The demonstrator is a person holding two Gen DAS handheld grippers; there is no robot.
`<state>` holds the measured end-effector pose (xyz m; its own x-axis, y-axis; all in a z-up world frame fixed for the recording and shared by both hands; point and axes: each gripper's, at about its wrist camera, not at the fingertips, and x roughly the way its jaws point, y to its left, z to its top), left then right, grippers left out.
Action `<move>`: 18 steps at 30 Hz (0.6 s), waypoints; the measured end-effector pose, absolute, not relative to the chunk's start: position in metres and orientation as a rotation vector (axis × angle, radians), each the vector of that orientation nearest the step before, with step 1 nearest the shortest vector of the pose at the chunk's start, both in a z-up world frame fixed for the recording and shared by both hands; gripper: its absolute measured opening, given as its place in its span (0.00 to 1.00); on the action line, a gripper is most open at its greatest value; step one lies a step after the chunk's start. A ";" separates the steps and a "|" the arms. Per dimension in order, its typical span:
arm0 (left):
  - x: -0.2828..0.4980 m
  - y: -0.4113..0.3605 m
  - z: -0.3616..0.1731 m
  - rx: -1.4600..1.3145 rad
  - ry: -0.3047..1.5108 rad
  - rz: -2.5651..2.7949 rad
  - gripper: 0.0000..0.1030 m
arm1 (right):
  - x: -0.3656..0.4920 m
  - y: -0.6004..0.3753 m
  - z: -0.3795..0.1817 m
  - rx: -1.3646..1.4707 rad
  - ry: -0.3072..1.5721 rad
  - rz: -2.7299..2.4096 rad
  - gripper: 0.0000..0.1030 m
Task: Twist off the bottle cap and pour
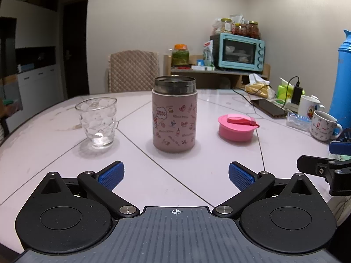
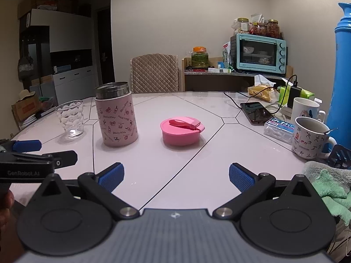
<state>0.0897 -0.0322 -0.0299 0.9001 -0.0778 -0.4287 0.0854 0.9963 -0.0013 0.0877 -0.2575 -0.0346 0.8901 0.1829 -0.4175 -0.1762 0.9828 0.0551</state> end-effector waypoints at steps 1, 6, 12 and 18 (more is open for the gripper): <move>0.090 -0.032 -0.030 0.018 0.443 -0.084 1.00 | 0.087 -0.257 -0.035 0.016 0.435 0.187 1.00; 0.089 -0.032 -0.029 0.021 0.443 -0.086 1.00 | 0.087 -0.255 -0.035 0.016 0.437 0.188 1.00; 0.091 -0.033 -0.029 0.024 0.443 -0.088 1.00 | 0.085 -0.253 -0.035 0.017 0.439 0.189 1.00; 0.095 -0.033 -0.028 0.024 0.442 -0.093 1.00 | 0.084 -0.251 -0.035 0.017 0.441 0.190 1.00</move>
<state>0.0953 -0.0327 -0.0284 0.8997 -0.0847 -0.4283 0.0951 0.9955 0.0028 0.0843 -0.2510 -0.0345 0.8868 0.1866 -0.4228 -0.1791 0.9821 0.0578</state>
